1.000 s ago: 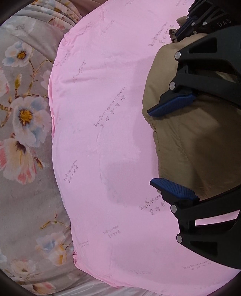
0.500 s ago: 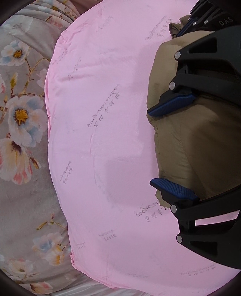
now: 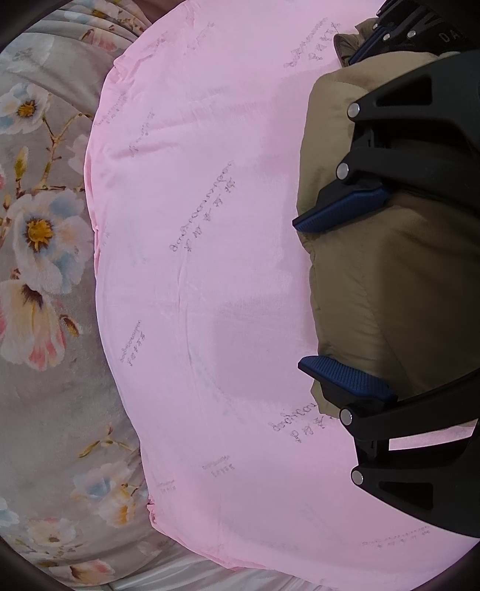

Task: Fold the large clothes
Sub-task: 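Press the folded bundle with the left gripper while the right gripper grasps its edge, then grasp the jacket bundle edge with both grippers and lift it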

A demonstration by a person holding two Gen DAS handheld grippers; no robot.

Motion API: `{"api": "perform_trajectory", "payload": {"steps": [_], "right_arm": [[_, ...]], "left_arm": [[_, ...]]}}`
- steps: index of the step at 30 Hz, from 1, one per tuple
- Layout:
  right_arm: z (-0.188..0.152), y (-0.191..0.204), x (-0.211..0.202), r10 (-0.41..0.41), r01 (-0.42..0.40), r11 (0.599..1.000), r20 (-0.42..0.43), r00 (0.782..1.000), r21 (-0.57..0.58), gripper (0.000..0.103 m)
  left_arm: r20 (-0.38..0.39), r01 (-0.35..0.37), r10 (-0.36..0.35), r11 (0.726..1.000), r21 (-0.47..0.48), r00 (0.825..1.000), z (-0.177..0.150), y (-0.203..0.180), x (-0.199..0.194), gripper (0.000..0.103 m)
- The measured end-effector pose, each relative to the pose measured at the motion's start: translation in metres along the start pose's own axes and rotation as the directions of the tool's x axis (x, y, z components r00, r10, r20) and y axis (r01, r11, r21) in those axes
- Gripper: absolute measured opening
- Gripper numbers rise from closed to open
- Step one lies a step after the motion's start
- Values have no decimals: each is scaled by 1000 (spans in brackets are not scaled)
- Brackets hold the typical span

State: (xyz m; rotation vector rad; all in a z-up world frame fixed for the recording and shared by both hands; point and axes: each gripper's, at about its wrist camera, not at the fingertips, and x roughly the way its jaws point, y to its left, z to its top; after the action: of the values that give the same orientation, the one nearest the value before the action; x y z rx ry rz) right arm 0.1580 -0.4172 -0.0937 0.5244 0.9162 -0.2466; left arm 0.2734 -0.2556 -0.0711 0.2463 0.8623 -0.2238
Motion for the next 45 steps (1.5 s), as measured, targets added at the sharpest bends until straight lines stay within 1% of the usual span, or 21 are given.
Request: {"api": "perform_trajectory", "payload": {"steps": [3,5,7,9,11,13,14,16,19,21,23,29,32,35,37,38,39,40,41,43,45], "right_arm": [[0,-8,-4,52,-53,998,16,999,34,5],[-2,-16,-14,88,-92,993,51,995,71,5],[-6,-21,-39,40,-46,995,81,996,83,6],[-17,-19,-74,-2,-3,999,106,994,43,15],[-30,-13,-98,-36,38,999,84,996,-20,16],[-46,-6,-114,-47,51,996,53,997,-76,16],[-55,-3,-117,-56,58,993,28,998,-102,16],[-70,0,-114,-91,88,988,-13,996,-125,16],[-86,-4,-108,-111,108,987,-18,994,-117,16],[-93,-6,-107,-106,105,990,-4,994,-98,16],[-99,-8,-104,-102,103,991,17,995,-91,16],[-110,-4,-100,-118,124,988,75,990,-90,16],[-110,-9,-100,-94,100,992,82,992,-74,16],[-103,-17,-104,-49,52,998,51,997,-44,17],[-93,-31,-113,13,-13,1000,13,1000,18,24],[-87,-41,-119,47,-47,997,8,999,55,42],[-84,-48,-124,67,-67,994,12,998,87,63],[-78,-59,-129,89,-91,989,20,996,120,69],[-73,-68,-131,120,-121,982,13,993,147,71],[-64,-82,-126,198,-187,963,-35,980,193,74],[-58,-96,-110,283,-250,933,-98,954,257,75]], "left_arm": [[-4,9,-9,1000,-6,1000,1,1,-1,67],[-8,42,-42,999,-22,999,1,7,-3,68],[-7,79,-79,996,-30,997,0,16,-13,68],[4,99,-99,995,-30,995,-6,26,-37,68],[18,154,-153,988,-32,988,-19,35,-70,68],[31,200,-200,980,-12,979,-36,37,-101,69],[36,217,-217,976,-1,975,-45,36,-111,72],[27,233,-234,972,33,972,-65,27,-126,74],[14,221,-222,974,51,975,-88,15,-126,75],[62,183,-186,981,57,981,-100,12,-128,80],[95,156,-162,985,67,982,-107,10,-126,82],[149,95,-108,991,90,983,-116,4,-124,83],[160,82,-96,992,94,982,-119,3,-122,84],[152,92,-105,992,91,983,-118,6,-122,85],[106,142,-150,987,75,983,-111,18,-125,88],[82,169,-174,984,56,981,-108,26,-127,88],[57,199,-200,980,24,978,-104,39,-128,89],[37,233,-232,972,-15,972,-99,53,-129,89],[23,256,-255,965,-47,967,-95,64,-128,92],[-18,300,-304,946,-120,953,-86,91,-121,92],[-84,362,-385,909,-208,919,-78,116,-104,93]]}}
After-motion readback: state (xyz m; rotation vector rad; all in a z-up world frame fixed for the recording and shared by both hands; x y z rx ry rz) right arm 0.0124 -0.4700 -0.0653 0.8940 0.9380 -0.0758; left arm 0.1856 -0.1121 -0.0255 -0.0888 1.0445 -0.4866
